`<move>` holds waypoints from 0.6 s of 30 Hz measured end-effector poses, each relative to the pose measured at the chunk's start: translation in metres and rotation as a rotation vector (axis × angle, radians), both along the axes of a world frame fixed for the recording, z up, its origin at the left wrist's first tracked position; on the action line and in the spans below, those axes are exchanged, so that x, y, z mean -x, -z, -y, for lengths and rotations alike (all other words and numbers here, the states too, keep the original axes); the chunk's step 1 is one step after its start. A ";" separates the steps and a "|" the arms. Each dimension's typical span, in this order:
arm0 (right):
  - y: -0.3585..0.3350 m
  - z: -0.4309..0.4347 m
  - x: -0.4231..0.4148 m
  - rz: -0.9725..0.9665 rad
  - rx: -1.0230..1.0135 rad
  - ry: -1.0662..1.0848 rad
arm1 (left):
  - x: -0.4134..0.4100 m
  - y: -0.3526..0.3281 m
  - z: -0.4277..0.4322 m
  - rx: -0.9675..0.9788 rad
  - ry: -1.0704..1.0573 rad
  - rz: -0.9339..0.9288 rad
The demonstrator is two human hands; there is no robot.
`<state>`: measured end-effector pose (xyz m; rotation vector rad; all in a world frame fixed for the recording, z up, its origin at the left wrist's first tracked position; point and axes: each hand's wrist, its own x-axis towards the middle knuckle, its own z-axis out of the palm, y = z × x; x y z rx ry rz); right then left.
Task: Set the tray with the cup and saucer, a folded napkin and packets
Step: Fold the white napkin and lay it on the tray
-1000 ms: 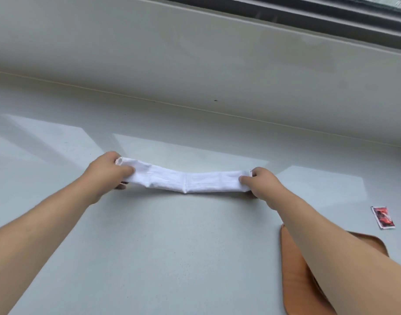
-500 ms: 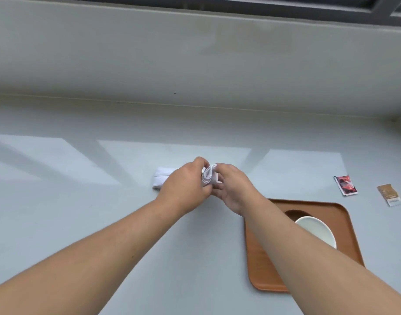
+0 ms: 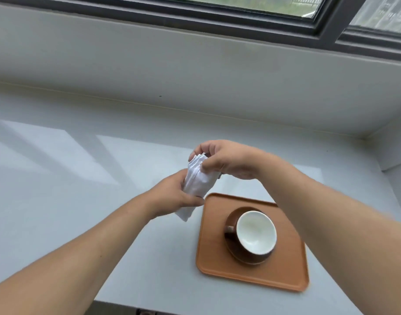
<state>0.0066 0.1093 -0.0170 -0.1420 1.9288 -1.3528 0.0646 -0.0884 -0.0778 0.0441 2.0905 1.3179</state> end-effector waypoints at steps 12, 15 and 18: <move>0.094 -0.039 -0.036 -0.389 -0.707 -0.103 | -0.094 0.070 -0.041 0.388 0.052 0.150; 0.118 -0.031 -0.047 -0.451 -0.739 -0.099 | -0.102 0.080 -0.046 0.532 0.201 0.110; 0.131 -0.025 -0.051 -0.531 -0.746 -0.135 | -0.106 0.087 -0.053 0.586 0.269 0.137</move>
